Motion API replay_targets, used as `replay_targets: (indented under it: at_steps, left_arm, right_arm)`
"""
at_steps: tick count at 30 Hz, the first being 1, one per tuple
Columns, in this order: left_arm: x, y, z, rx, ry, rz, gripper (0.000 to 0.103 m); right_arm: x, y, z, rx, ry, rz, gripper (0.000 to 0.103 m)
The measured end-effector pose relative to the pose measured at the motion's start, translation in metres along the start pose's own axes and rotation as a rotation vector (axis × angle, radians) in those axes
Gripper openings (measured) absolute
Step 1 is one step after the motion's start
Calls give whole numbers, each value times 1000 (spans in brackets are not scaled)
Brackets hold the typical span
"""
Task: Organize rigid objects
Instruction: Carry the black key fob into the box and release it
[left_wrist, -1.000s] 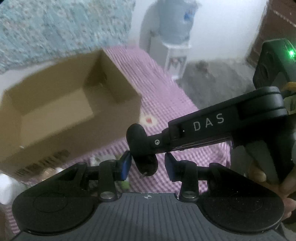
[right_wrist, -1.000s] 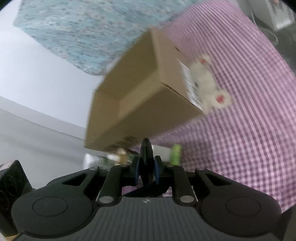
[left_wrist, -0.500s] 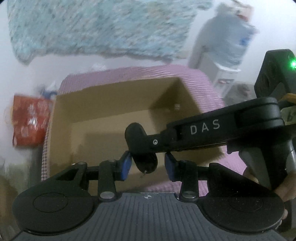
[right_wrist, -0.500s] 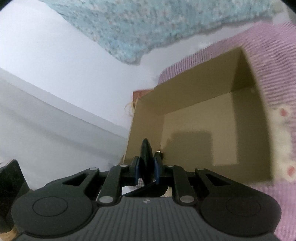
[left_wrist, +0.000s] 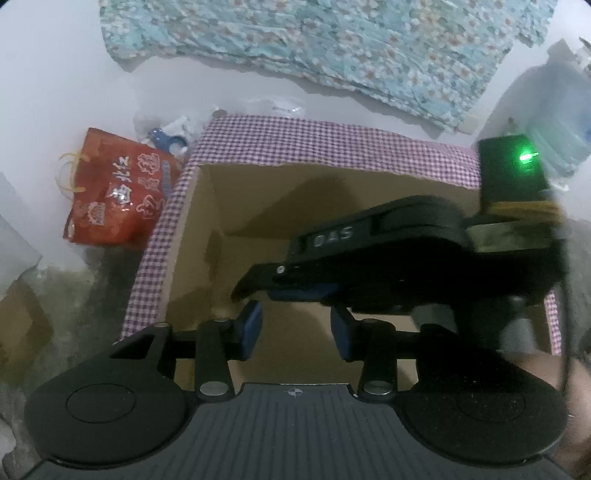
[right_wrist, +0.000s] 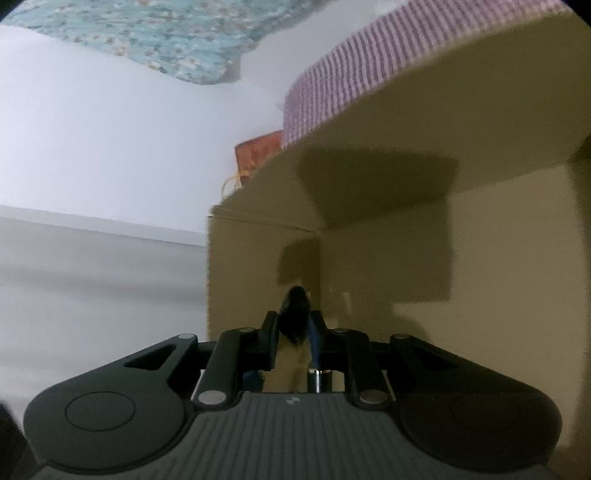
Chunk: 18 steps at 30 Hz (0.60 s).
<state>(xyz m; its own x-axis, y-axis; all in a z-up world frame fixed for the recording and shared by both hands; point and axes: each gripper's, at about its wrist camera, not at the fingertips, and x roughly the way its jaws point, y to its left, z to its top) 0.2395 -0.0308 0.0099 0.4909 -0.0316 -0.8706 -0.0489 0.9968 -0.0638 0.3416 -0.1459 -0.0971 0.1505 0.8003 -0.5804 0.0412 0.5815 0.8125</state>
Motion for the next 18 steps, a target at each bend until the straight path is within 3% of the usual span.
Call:
replay_targets:
  at_steps: [8, 18]
  left_arm:
    - [-21, 5, -7, -18, -32, -36, 41]
    - [-82, 1, -31, 4, -116, -151, 44]
  right_arm:
    - [-12, 7, -2, 16, 5, 36, 20]
    - [-112, 17, -40, 4, -91, 149, 21]
